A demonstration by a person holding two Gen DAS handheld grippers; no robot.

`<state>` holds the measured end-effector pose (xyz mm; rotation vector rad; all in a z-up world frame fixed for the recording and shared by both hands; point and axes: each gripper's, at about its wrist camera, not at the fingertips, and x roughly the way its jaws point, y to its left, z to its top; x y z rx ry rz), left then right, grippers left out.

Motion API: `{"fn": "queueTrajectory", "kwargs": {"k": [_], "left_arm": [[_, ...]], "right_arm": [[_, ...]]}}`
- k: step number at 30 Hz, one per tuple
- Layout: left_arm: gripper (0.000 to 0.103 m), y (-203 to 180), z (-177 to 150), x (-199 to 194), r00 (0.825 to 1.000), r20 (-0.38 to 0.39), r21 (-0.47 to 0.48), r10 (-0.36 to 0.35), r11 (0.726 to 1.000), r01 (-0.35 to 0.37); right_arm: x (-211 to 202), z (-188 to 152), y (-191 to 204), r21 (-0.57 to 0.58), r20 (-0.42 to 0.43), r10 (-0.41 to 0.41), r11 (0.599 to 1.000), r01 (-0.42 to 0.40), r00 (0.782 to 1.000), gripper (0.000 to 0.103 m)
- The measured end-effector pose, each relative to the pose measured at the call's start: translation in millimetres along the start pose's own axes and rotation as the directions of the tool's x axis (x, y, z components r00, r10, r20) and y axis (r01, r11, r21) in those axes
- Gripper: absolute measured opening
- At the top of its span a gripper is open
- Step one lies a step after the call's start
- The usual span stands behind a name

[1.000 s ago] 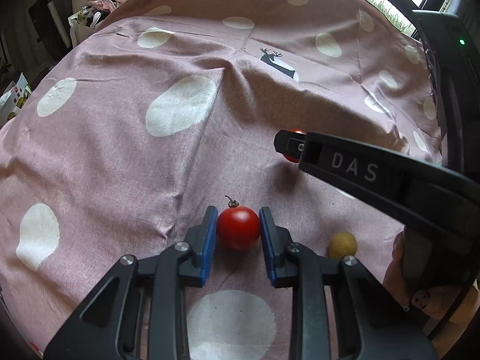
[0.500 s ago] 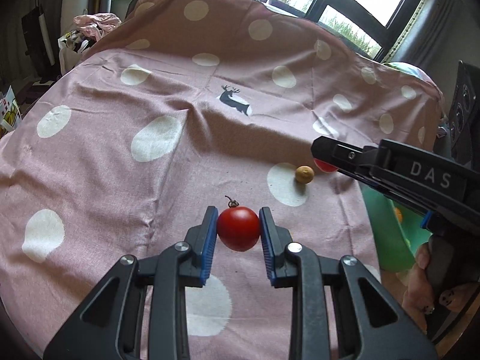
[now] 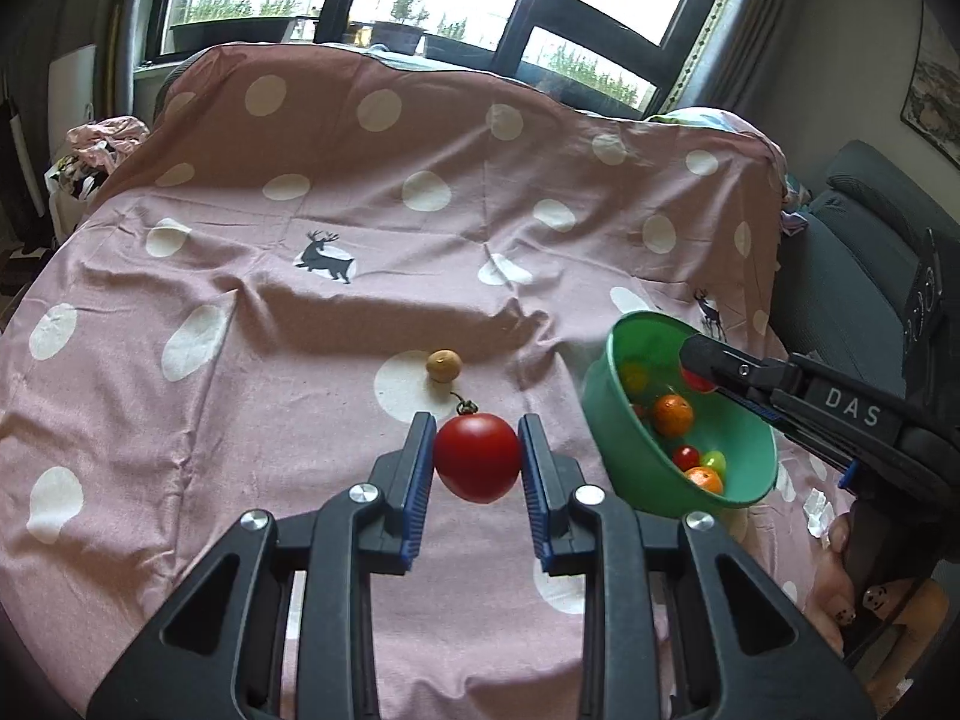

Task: Organize fruits
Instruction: 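Carry the tomato with the right gripper over the bowl and lower it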

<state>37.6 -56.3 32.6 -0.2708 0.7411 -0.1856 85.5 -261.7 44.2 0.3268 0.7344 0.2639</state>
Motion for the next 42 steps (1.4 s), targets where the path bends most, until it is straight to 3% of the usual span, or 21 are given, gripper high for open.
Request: {"fn": "queueTrajectory", "kwargs": {"k": [5,9,19,23,33,42], "left_arm": [[0.028,-36,6,12,1.000,0.007,0.050,-0.015,0.999,0.014],[0.028,-66,6,31,0.998,-0.027,0.093,-0.063,0.994,0.065],[0.028,-129,10,78,0.980,-0.130,0.185,-0.149,0.968,0.171],[0.028,-136,7,93,0.970,-0.176,0.190,-0.165,0.962,0.198],[0.028,-148,-5,116,0.956,-0.246,0.203,-0.158,0.956,0.210],[0.028,-151,-10,125,0.952,-0.270,0.206,-0.147,0.957,0.206]], "right_arm": [[-11,10,-44,0.095,0.033,-0.073,0.993,0.070,0.997,0.030],[-17,10,-71,0.141,0.030,-0.116,0.984,0.111,0.993,0.030],[-19,7,-122,0.274,-0.009,-0.151,0.950,0.147,0.989,0.030],[-16,6,-130,0.275,-0.037,-0.187,0.942,0.189,0.982,0.030],[-3,4,-134,0.271,-0.090,-0.175,0.943,0.193,0.981,0.030],[2,2,-136,0.267,-0.118,-0.194,0.938,0.219,0.974,0.031]]}}
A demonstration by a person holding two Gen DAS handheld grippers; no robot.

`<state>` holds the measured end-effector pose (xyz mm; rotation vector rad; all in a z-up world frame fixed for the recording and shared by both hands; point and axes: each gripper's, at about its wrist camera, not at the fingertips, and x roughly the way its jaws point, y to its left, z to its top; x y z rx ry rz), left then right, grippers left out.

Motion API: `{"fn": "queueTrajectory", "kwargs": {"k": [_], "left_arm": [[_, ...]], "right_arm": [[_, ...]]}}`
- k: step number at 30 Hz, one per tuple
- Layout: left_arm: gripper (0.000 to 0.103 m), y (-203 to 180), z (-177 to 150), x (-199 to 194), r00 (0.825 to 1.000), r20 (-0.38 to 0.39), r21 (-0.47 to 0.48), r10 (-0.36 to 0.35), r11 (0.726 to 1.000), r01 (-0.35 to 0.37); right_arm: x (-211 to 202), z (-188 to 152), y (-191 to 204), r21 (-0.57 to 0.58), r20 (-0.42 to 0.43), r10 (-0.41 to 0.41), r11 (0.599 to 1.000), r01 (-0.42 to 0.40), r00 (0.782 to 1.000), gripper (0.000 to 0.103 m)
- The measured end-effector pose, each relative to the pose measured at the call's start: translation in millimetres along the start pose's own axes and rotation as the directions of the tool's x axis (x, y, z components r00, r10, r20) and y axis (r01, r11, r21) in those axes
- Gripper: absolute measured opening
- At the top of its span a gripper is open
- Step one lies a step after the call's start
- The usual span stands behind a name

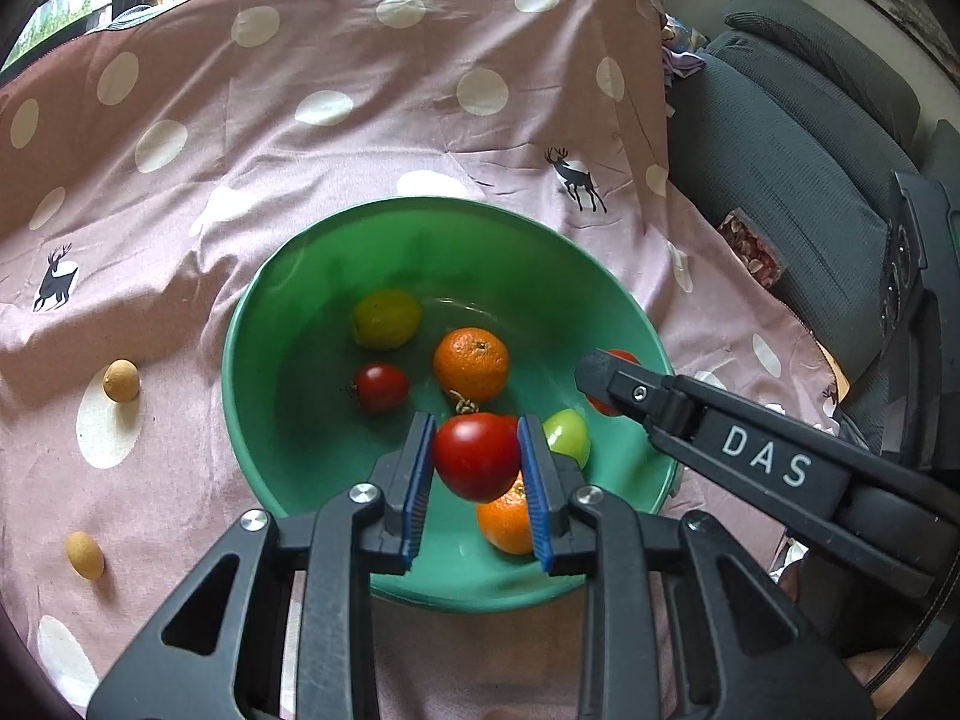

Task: Organize fruits
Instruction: 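Carry the tomato with the right gripper over the bowl and lower it, then open the right gripper to release the tomato into the bowl, then move the right gripper to a small tan round fruit on the cloth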

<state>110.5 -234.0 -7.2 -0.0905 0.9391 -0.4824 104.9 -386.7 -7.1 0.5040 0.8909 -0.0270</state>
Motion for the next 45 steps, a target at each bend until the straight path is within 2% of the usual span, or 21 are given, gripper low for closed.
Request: {"fn": "queueTrajectory", "kwargs": {"k": [13,14,16,18,20,23,26,30,35,37,39,43,45], "left_arm": [[0.028,0,-2,1,1.000,-0.009,0.004,0.012,1.000,-0.012],[0.030,2,-2,-2,1.000,-0.004,-0.002,0.004,1.000,-0.004],[0.041,6,-2,-10,1.000,0.009,-0.020,-0.014,1.000,0.014],[0.056,11,-1,-23,0.999,0.039,-0.035,-0.017,0.999,0.019],[0.059,17,-1,-38,0.997,0.075,-0.041,0.004,0.999,-0.001],[0.069,34,-3,-64,0.992,0.120,-0.071,0.047,0.997,-0.039],[0.072,58,-9,-90,0.982,0.151,-0.100,0.113,0.990,-0.098],[0.077,101,-21,-117,0.963,0.159,-0.175,0.219,0.966,-0.191],[0.079,154,-46,-121,0.966,0.119,-0.288,0.228,0.939,-0.186],[0.078,167,-55,-112,0.965,0.085,-0.310,0.249,0.927,-0.212],[0.077,176,-59,-100,0.964,0.040,-0.305,0.263,0.922,-0.239],[0.075,196,-67,-82,0.970,-0.009,-0.345,0.242,0.910,-0.230],[0.072,201,-69,-75,0.972,-0.030,-0.360,0.233,0.904,-0.228]], "right_arm": [[-4,1,-3,0.020,0.011,-0.018,1.000,0.018,1.000,0.031],[-5,1,-4,0.029,0.016,-0.004,1.000,0.004,1.000,0.031],[-7,2,-4,0.037,0.019,0.018,0.999,-0.019,1.000,0.033],[-8,2,-2,0.029,0.029,0.012,0.999,-0.013,1.000,0.043],[-10,2,1,0.015,0.046,-0.007,1.000,0.007,0.999,0.051],[-14,2,5,0.010,0.062,0.000,1.000,-0.001,0.998,0.052],[-15,1,14,-0.010,0.069,0.011,1.000,-0.010,0.998,0.053],[-15,-1,32,-0.057,0.070,0.051,0.997,-0.047,0.996,0.055],[-12,-10,69,-0.159,0.059,0.119,0.981,-0.109,0.991,0.056],[-9,-16,88,-0.207,0.039,0.154,0.968,-0.143,0.987,0.056],[-2,-22,108,-0.253,-0.001,0.193,0.949,-0.186,0.981,0.056],[21,-31,156,-0.357,-0.101,0.232,0.899,-0.253,0.968,0.056],[40,-33,178,-0.380,-0.165,0.251,0.876,-0.296,0.954,0.056]]}}
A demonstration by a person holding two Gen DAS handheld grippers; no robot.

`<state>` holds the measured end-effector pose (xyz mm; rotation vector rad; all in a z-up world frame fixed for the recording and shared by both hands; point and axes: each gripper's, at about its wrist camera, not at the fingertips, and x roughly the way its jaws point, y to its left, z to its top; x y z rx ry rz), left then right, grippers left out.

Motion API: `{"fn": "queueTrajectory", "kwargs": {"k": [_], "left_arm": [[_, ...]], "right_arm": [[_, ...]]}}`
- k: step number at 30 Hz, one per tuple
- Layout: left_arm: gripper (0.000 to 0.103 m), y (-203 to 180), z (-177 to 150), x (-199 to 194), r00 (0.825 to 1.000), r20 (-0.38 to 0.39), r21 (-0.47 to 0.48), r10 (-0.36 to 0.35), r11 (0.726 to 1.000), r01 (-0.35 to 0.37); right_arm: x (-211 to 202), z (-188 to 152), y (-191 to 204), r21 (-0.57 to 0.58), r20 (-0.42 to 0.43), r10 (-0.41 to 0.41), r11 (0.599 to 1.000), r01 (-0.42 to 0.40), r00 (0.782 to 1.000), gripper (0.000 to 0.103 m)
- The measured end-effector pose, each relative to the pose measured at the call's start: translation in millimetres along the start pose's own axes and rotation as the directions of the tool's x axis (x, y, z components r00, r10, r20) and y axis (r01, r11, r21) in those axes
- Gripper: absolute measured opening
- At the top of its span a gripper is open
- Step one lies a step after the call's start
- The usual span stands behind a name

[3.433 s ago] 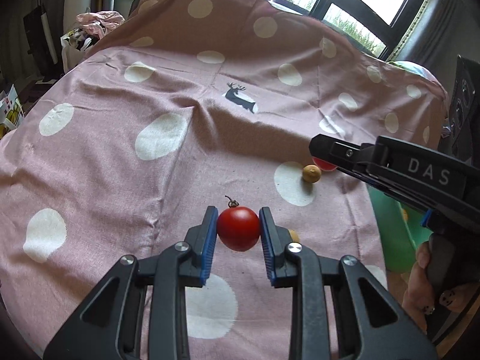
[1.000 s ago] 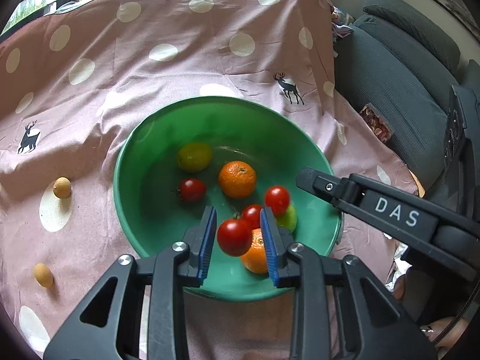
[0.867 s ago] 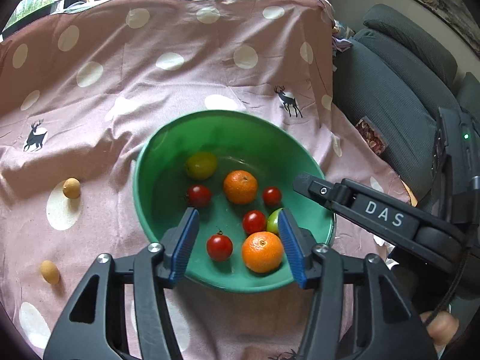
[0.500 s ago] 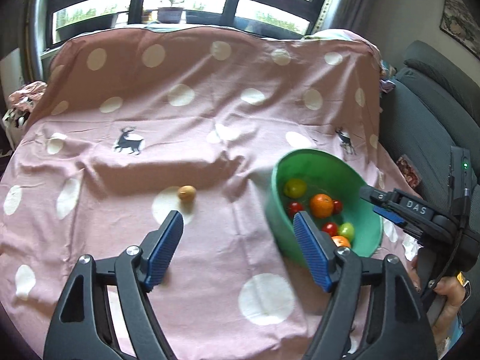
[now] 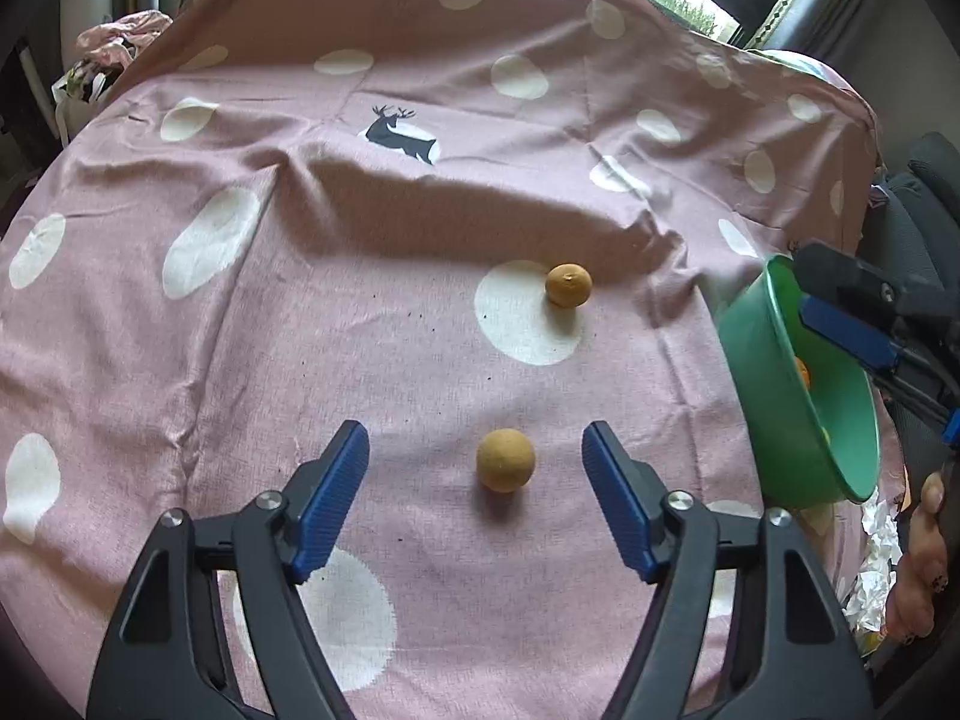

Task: Organize fruits
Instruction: 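Move the right gripper to a small tan round fruit on the cloth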

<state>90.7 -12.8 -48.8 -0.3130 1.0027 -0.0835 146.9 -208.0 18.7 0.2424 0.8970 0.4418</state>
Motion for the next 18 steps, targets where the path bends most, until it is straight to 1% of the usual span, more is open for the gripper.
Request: {"fn": "queueTrajectory", "kwargs": {"k": [2,3,5,7,8,11,13,14,16,17,18], "left_arm": [[0.071,1,-2,8,1.000,-0.025,-0.010,-0.003,1.000,0.003],[0.070,0,-2,10,0.999,-0.034,-0.006,-0.009,1.000,0.009],[0.069,-2,-3,13,0.999,-0.040,0.001,-0.012,1.000,0.012],[0.068,-2,-4,14,0.999,-0.032,0.000,0.013,1.000,-0.013],[0.064,-3,-5,15,0.999,-0.034,0.001,0.022,1.000,-0.022],[0.058,-5,-6,19,0.999,-0.053,0.013,0.005,1.000,-0.005],[0.056,-4,-6,20,0.998,-0.048,0.011,0.028,1.000,-0.028],[0.052,-4,-6,22,0.998,-0.051,0.010,0.035,0.999,-0.035],[0.049,-3,-7,24,0.998,-0.057,-0.002,0.016,1.000,-0.016],[0.045,-3,-8,24,0.998,-0.053,-0.002,0.014,1.000,-0.014],[0.044,-3,-8,24,0.999,-0.052,-0.002,0.012,1.000,-0.012]], "right_arm": [[27,6,10,-0.004,-0.066,0.031,1.000,-0.031,0.997,0.056],[41,8,13,-0.003,-0.094,0.021,1.000,-0.021,0.995,0.056],[63,11,20,-0.019,-0.119,-0.024,1.000,0.022,0.993,0.056],[82,14,24,-0.044,-0.145,-0.058,0.998,0.052,0.988,0.056],[90,14,25,-0.054,-0.158,-0.068,0.997,0.060,0.985,0.056],[108,13,24,-0.077,-0.176,-0.112,0.992,0.100,0.978,0.056],[116,12,21,-0.082,-0.184,-0.139,0.989,0.126,0.973,0.056],[119,11,20,-0.081,-0.184,-0.142,0.988,0.129,0.973,0.055],[124,10,19,-0.084,-0.192,-0.142,0.988,0.128,0.971,0.049],[126,9,18,-0.082,-0.195,-0.144,0.988,0.130,0.970,0.047],[128,10,17,-0.081,-0.200,-0.146,0.988,0.133,0.969,0.046]]}}
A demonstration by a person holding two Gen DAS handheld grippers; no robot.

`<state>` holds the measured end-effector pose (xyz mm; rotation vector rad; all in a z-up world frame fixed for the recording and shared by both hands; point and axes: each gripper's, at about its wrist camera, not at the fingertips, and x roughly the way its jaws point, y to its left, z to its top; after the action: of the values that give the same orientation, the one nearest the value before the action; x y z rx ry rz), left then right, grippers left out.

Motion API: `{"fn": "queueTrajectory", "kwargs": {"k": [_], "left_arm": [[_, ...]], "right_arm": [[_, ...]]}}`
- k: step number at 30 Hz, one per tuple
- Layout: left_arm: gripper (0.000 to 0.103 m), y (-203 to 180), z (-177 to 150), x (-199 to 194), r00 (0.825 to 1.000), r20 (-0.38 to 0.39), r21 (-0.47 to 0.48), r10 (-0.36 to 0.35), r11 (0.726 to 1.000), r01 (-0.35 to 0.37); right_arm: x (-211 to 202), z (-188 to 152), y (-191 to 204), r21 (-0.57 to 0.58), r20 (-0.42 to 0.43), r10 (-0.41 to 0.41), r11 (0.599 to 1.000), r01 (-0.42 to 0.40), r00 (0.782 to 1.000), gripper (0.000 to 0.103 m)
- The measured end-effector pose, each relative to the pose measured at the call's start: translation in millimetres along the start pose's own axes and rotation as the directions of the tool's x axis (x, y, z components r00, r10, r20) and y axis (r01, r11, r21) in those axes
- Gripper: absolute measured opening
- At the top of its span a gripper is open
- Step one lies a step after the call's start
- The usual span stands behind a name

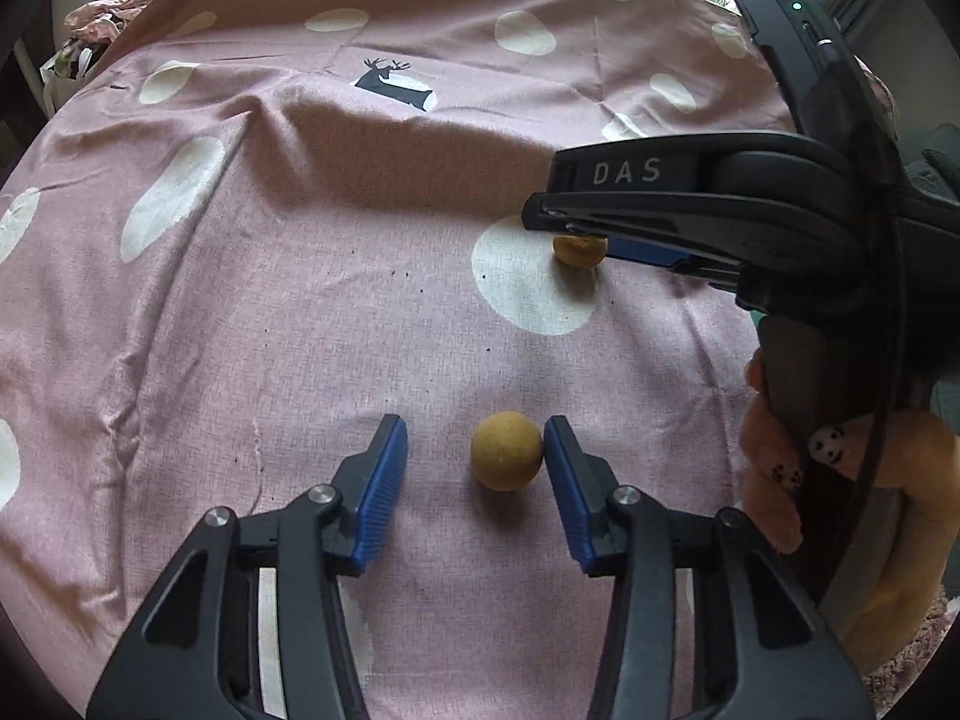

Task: Organize fruits
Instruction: 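Move the right gripper to a small tan round fruit on the cloth, then close the right gripper on the small tan fruit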

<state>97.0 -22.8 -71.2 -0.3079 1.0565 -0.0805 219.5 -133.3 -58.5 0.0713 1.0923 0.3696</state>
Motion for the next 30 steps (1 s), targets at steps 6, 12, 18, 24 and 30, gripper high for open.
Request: {"fn": "queueTrajectory", "kwargs": {"k": [6,12,18,24,30], "left_arm": [[0.029,-4,-1,1,1.000,-0.005,0.006,-0.028,1.000,0.028],[0.024,-8,-2,2,0.999,-0.009,0.021,-0.031,0.999,0.031],[0.024,-8,-1,-3,0.999,0.005,0.018,-0.036,0.999,0.036],[0.024,-7,0,-15,0.997,0.029,0.008,-0.067,0.998,0.066],[0.024,-9,3,-38,0.991,0.102,0.015,-0.087,0.996,0.086]], "right_arm": [[3,-1,0,-0.011,0.009,-0.026,1.000,0.026,1.000,0.033],[2,-2,-2,-0.013,0.022,-0.020,1.000,0.020,1.000,0.031],[-5,-6,0,-0.020,0.032,0.008,1.000,-0.007,0.999,0.030],[-25,-11,-2,0.016,0.066,0.025,1.000,-0.026,0.998,0.030],[-63,-20,-8,0.046,0.143,0.050,0.997,-0.057,0.988,0.031]]}}
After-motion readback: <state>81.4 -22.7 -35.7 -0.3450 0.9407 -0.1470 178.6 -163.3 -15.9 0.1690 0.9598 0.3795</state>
